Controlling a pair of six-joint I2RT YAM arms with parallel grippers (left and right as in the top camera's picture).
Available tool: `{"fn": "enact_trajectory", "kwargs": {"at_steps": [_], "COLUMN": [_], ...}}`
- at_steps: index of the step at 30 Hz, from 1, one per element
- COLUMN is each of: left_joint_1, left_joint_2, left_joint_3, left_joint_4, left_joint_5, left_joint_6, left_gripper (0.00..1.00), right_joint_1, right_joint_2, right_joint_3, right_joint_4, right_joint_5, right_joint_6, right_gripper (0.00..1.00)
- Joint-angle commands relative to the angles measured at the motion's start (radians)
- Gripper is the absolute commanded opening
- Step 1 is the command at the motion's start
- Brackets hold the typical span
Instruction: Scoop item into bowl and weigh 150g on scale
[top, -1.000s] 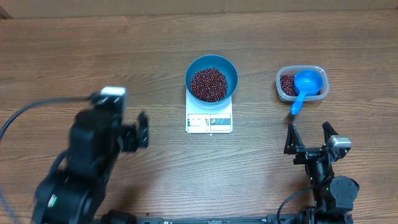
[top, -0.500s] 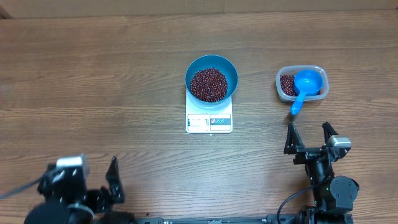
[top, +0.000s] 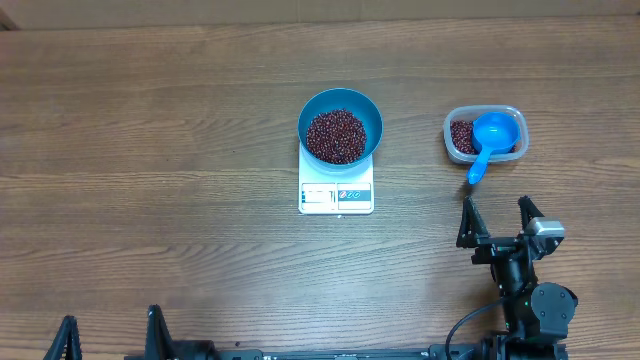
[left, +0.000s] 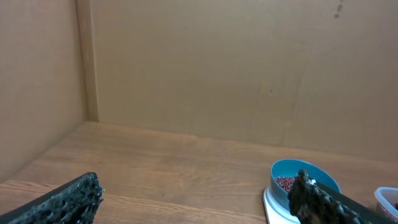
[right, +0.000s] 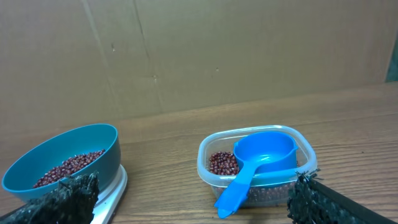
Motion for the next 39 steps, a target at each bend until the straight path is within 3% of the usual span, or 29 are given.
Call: {"fn": "enact_trajectory", "kwargs": {"at_steps": [1,12,17,22,31,39], "left_joint_1": [0.011,0.011,0.011,0.011,0.011,0.011], "left_joint_2": [-0.013,-0.013,-0.013,-0.013,-0.014,-0.014], "left_joint_3": [-0.058,-0.385,-0.610,-0.812,-0.999,-1.081], "left_joint_4": [0.050,0.721,1.016,1.236,1.424,1.429], "left_joint_5": [0.012,0.014,0.017,0.017,0.017,0.014], "left_joint_6": [-0.006,-0.011,-0.098,-0.105,-0.105,-0.103], "left_gripper": [1.00,1.00,1.00,0.99,1.00,0.99], "right_joint_1": [0.005,0.005,0.005,0.005,0.005,0.005], "right_joint_2": [-0.008,-0.008,-0.008,-0.008,-0.008,-0.008], "right_joint_3": [-0.010,-0.010,-0.010,-0.010,-0.010,-0.010], "right_joint_4": [0.003,0.003,0.003,0.003,0.003,0.003], "right_joint_5": [0.000,0.001,0.000,0.000,0.000,0.000], "right_joint_6": [0.004,0.004,0.004,0.004,0.004,0.004], "right_gripper": [1.00,1.00,1.00,1.00,1.00,1.00]}}
